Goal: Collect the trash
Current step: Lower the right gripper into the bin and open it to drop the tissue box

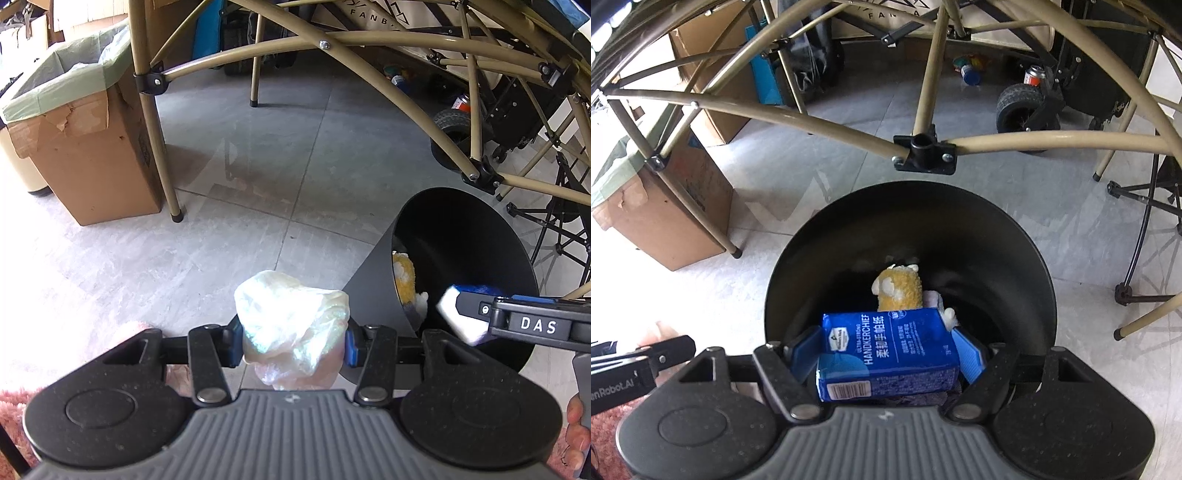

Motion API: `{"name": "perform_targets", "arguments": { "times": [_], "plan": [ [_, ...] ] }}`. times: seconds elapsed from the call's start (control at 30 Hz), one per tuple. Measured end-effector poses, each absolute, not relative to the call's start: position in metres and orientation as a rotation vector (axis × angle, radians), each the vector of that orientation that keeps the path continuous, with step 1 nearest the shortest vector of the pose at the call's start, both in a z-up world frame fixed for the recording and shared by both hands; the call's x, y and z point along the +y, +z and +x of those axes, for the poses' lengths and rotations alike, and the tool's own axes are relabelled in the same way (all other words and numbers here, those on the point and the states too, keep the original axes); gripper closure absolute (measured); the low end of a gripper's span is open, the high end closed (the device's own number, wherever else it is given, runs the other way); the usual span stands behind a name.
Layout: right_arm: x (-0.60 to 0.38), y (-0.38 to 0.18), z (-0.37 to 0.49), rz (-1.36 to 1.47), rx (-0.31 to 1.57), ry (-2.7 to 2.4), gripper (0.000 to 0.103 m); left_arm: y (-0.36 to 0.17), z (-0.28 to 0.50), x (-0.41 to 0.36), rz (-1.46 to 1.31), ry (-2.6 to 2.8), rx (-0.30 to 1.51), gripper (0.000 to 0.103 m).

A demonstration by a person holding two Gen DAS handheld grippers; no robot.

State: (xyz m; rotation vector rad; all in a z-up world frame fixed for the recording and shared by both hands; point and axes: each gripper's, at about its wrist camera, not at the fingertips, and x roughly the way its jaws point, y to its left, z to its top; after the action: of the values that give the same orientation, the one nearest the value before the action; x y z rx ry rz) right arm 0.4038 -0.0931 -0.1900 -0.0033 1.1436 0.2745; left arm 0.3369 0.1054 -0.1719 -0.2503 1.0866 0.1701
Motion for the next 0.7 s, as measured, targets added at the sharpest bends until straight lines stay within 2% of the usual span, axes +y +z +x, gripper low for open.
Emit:
{"name": "perform_targets", "arguments": {
  "times": [0.1,0.7],
  "plan": [
    [-0.094,-0.189,0.404,0.004,1.136,0.266,0.001,-0.171,0.337,0.105,-0.25,0.17,1.084,0.054],
    [-0.102,-0.183,0.397,-0.022,1.122,0.26,0.0,-0.16,0.334,0.091,-0.224,0.136,1.051,0.054]
  ]
}}
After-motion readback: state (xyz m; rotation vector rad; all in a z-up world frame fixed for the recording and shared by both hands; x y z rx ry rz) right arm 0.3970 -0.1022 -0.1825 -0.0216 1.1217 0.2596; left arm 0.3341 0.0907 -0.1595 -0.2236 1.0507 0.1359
